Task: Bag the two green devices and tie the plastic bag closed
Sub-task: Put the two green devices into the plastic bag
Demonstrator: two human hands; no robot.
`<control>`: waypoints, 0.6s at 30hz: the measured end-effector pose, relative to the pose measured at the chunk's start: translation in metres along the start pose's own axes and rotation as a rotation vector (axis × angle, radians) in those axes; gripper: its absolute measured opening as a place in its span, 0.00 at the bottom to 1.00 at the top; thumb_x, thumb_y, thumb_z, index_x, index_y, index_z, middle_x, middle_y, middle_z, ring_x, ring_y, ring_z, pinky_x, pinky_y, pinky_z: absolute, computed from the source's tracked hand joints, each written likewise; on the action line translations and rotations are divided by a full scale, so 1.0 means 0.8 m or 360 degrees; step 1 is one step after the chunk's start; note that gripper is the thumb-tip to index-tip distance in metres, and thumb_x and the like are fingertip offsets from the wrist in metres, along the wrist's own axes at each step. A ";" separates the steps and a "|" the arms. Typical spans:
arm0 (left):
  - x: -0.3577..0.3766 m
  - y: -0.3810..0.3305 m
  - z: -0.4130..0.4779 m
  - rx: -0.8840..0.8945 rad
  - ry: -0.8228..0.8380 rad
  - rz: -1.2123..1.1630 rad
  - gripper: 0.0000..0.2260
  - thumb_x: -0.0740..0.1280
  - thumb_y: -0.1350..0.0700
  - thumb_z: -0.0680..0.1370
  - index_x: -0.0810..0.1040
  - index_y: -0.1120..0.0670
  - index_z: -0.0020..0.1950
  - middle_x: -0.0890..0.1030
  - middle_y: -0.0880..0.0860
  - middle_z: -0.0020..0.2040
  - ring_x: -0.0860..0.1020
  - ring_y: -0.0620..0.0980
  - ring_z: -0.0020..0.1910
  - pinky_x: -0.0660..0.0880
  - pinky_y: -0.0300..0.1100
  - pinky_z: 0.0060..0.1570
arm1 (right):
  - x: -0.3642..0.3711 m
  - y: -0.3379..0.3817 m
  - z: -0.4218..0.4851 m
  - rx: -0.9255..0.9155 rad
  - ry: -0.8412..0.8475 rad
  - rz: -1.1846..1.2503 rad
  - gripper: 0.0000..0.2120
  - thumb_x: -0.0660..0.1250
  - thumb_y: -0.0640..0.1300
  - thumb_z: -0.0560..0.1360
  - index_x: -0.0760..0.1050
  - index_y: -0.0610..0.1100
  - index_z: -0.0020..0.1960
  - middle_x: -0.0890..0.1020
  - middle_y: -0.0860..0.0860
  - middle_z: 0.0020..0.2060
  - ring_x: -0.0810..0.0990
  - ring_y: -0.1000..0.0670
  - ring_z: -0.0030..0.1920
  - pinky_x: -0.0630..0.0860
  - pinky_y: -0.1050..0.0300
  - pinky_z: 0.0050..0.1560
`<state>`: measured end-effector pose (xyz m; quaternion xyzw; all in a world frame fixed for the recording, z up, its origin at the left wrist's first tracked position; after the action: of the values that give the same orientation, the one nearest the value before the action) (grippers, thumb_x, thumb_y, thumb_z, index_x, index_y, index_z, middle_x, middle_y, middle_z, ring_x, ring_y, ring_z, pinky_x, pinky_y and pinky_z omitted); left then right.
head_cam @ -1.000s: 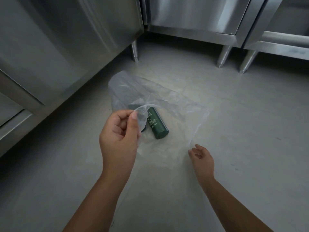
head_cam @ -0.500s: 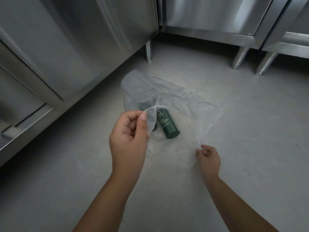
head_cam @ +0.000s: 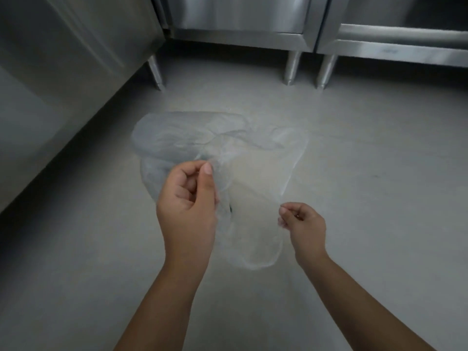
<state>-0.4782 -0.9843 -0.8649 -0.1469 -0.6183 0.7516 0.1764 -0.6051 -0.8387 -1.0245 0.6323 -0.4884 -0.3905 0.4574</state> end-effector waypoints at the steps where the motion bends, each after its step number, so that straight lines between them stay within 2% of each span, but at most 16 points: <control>1: 0.010 -0.001 -0.003 -0.0011 0.0025 -0.0032 0.06 0.62 0.60 0.77 0.74 0.55 0.41 0.74 0.48 0.25 0.70 0.41 0.23 0.69 0.31 0.25 | -0.013 0.009 -0.005 0.0000 -0.0008 0.0039 0.10 0.67 0.32 0.71 0.77 0.45 0.36 0.78 0.52 0.22 0.74 0.57 0.24 0.75 0.65 0.32; 9: 0.073 -0.040 -0.031 -0.0124 0.0281 -0.0213 0.07 0.62 0.60 0.77 0.74 0.53 0.39 0.72 0.48 0.23 0.68 0.42 0.21 0.67 0.33 0.21 | -0.118 0.107 -0.063 -0.0007 -0.0192 0.0149 0.08 0.66 0.31 0.70 0.76 0.41 0.36 0.78 0.52 0.21 0.74 0.57 0.23 0.74 0.68 0.29; 16: 0.079 -0.126 -0.038 -0.0329 0.0455 0.0072 0.09 0.62 0.60 0.78 0.74 0.50 0.39 0.71 0.47 0.25 0.66 0.44 0.23 0.66 0.36 0.23 | -0.159 0.219 -0.130 0.0165 -0.0366 0.0078 0.10 0.66 0.31 0.70 0.76 0.43 0.35 0.78 0.53 0.20 0.74 0.57 0.23 0.72 0.70 0.28; 18: 0.082 -0.155 -0.036 -0.0375 0.0502 0.0188 0.09 0.62 0.59 0.78 0.74 0.49 0.39 0.71 0.51 0.27 0.66 0.46 0.24 0.66 0.38 0.24 | -0.170 0.245 -0.151 0.0250 -0.0421 0.0096 0.11 0.66 0.31 0.71 0.77 0.43 0.34 0.78 0.52 0.20 0.73 0.57 0.23 0.73 0.69 0.28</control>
<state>-0.5141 -0.9085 -0.7485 -0.3183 -0.6570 0.6509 0.2083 -0.5725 -0.7029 -0.7968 0.5941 -0.5922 -0.4172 0.3497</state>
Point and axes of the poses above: each hand's wrist, its own z-axis towards the middle knuckle, its own x-axis out of the palm, y = z × x, the point moved 5 cm from there along z, towards the middle knuckle
